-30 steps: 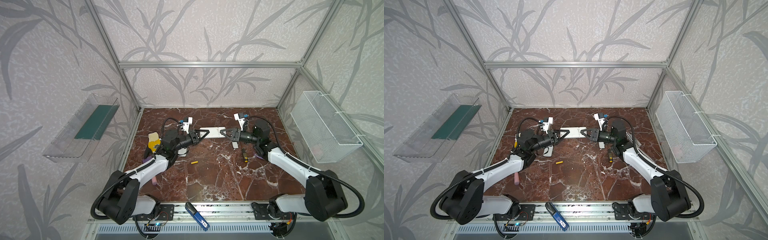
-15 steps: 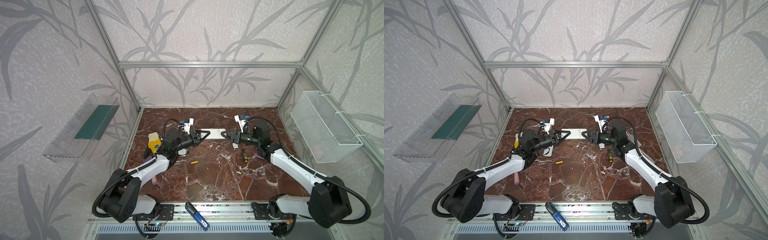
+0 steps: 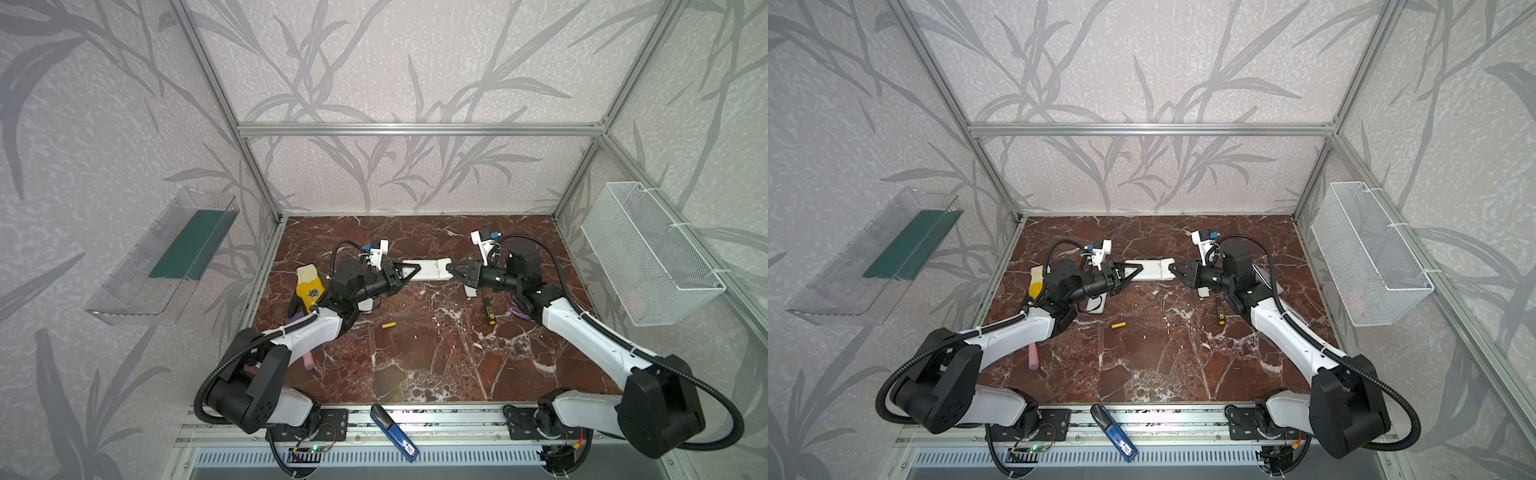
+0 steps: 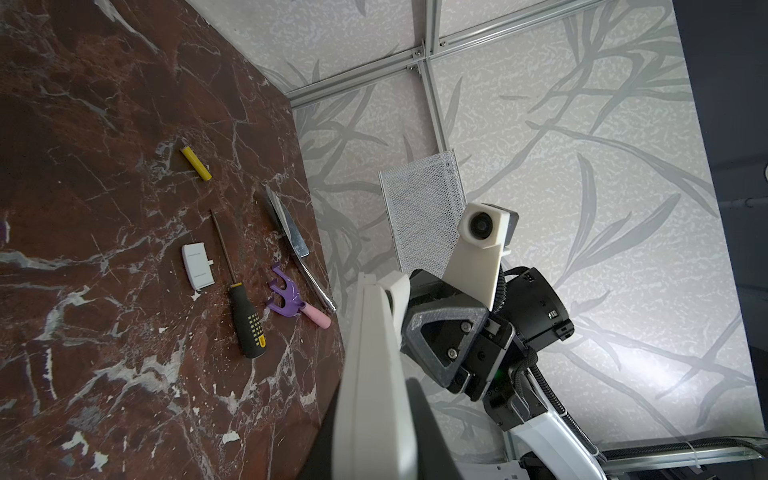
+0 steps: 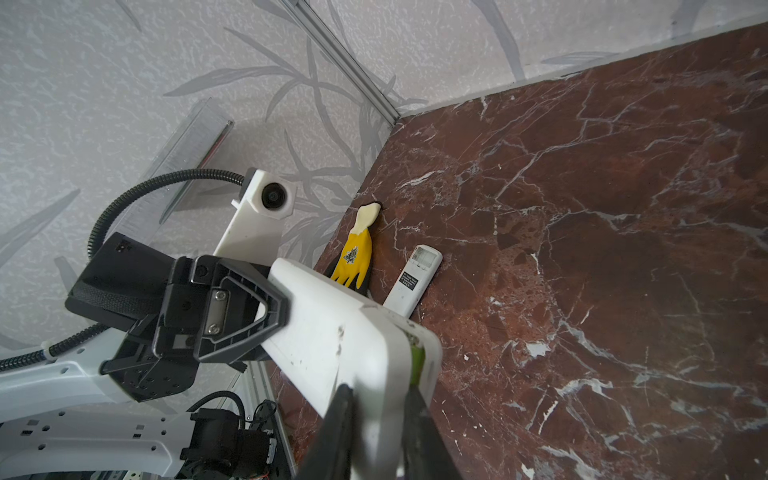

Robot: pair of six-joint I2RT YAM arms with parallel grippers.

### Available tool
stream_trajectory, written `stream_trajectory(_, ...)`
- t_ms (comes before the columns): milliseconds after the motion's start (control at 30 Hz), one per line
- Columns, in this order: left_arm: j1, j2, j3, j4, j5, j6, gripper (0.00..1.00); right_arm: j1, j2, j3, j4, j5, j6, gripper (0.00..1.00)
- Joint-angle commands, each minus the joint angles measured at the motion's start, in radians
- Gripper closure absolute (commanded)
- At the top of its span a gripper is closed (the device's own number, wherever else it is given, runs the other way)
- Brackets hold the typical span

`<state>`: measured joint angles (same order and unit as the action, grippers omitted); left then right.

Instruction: Unload the batteries from the remote control

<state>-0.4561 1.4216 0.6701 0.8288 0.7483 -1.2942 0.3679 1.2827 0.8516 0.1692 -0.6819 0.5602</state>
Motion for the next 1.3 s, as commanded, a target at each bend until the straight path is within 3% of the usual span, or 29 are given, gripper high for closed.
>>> stream_trajectory(0,-0.007,-0.006,0.016,0.17,0.032,-0.059,1.0,0.01,0.029,0.02,-0.036,-0.008,-0.016,0.8)
stream_trajectory(267,-0.007,-0.001,0.016,0.167,0.033,-0.056,1.0,0.027,0.067,0.023,-0.006,-0.049,-0.002,0.83)
stream_trajectory(367,-0.005,-0.003,0.017,0.147,0.032,-0.044,1.0,0.027,0.067,0.021,0.002,-0.057,0.001,0.91)
stream_trajectory(667,-0.005,-0.026,0.035,0.059,0.031,0.009,1.0,0.027,0.073,0.021,0.021,-0.093,0.007,0.99)
stream_trajectory(1267,-0.006,-0.037,0.046,-0.061,0.019,0.086,1.0,0.026,0.071,0.042,0.038,-0.11,0.007,1.0)
